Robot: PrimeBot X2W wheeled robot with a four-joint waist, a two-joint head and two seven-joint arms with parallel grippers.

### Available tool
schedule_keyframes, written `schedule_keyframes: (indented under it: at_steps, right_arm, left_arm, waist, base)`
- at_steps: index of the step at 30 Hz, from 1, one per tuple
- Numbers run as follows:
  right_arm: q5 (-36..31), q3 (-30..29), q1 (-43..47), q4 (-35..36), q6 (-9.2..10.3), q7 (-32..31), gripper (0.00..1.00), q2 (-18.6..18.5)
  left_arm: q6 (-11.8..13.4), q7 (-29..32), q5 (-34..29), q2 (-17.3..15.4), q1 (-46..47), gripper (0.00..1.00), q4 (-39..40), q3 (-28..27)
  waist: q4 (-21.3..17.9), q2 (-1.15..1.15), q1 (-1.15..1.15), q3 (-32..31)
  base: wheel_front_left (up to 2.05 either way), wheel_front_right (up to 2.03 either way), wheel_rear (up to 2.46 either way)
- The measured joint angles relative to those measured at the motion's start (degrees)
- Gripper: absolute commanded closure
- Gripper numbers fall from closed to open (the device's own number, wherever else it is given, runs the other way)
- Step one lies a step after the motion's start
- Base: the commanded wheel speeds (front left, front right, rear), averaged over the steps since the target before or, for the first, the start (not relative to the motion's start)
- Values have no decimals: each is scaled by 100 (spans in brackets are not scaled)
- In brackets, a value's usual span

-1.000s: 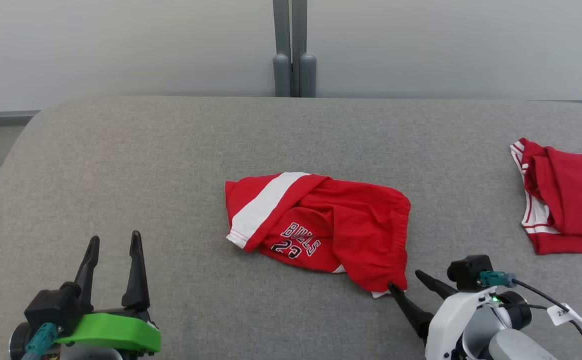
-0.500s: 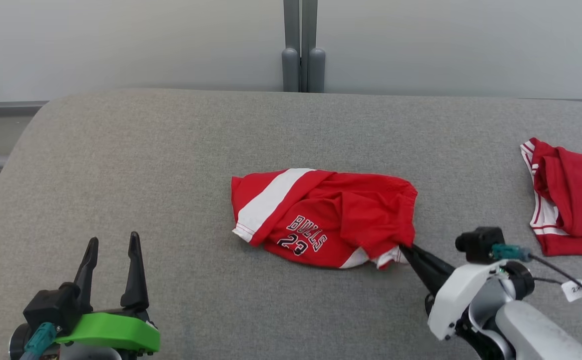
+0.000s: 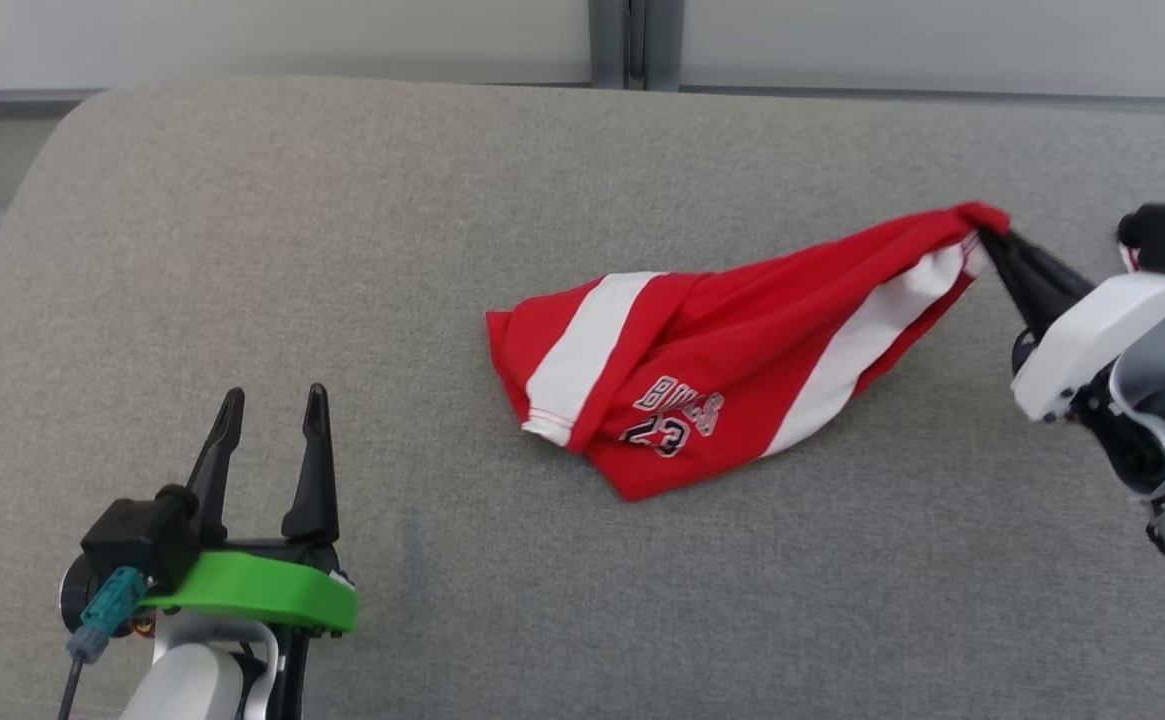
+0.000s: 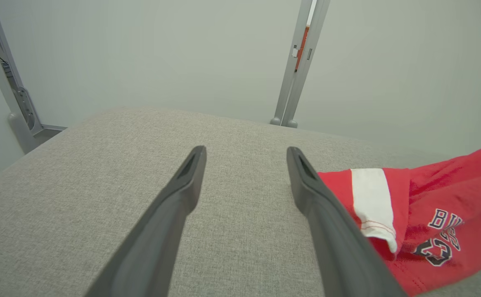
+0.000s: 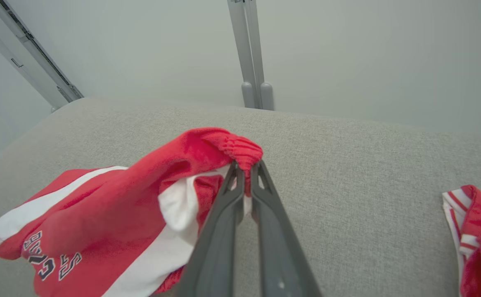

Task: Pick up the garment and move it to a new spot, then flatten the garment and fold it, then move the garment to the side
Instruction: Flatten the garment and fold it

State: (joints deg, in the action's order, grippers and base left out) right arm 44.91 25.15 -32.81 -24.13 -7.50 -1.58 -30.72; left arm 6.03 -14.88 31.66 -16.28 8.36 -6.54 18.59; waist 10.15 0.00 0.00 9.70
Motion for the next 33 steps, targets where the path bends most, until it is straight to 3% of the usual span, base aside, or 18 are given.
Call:
schedule_keyframes:
  at_steps: [6, 7, 8, 9, 15, 25, 29, 33]
  right_arm:
    - [282, 254, -909, -892, 0, 116, 100, -174]
    - [297, 305, -1017, -1036, 0, 114, 89, -171]
    - [337, 365, -1119, -1238, 0, 105, 63, -164]
    - [347, 423, -1186, -1444, 0, 98, 0, -156]
    - [379, 810, -1300, -2048, 0, 431, 0, 2]
    - [401, 1316, -920, -1720, 0, 1434, 0, 152]
    - [298, 1225, -620, -1404, 0, 1602, 0, 160]
    - [2, 727, -153, -924, 0, 1642, 0, 221]
  left_arm:
    - [-151, -1, -34, 124, 362, 0, -193, 45]
    - [-155, -2, -44, 136, 400, 0, -237, 52]
    - [-178, -8, -47, 156, 434, 0, -288, 59]
    - [-201, -8, -55, 183, 458, 0, -331, 73]
    - [-285, -9, -97, 289, 503, 0, -536, 121]
    - [-267, -14, -130, 181, 241, 0, -543, 9]
    - [-221, -8, -130, 167, 95, 0, -466, 18]
    - [-193, 15, -127, 170, -52, 0, -416, 53]
  waist:
    - [186, 0, 0, 473]
    - [214, 0, 0, 527]
    - [251, 0, 0, 587]
    - [292, 0, 0, 632]
    - [442, 0, 0, 621]
    - [176, 0, 0, 127]
    - [-95, 0, 0, -123]
    - [-363, 0, 0, -339]
  base:
    - [0, 0, 0]
    - [0, 0, 0]
    - [0, 0, 0]
    - [0, 0, 0]
    - [0, 0, 0]
    - [0, 0, 0]
    - [0, 0, 0]
    - [0, 0, 0]
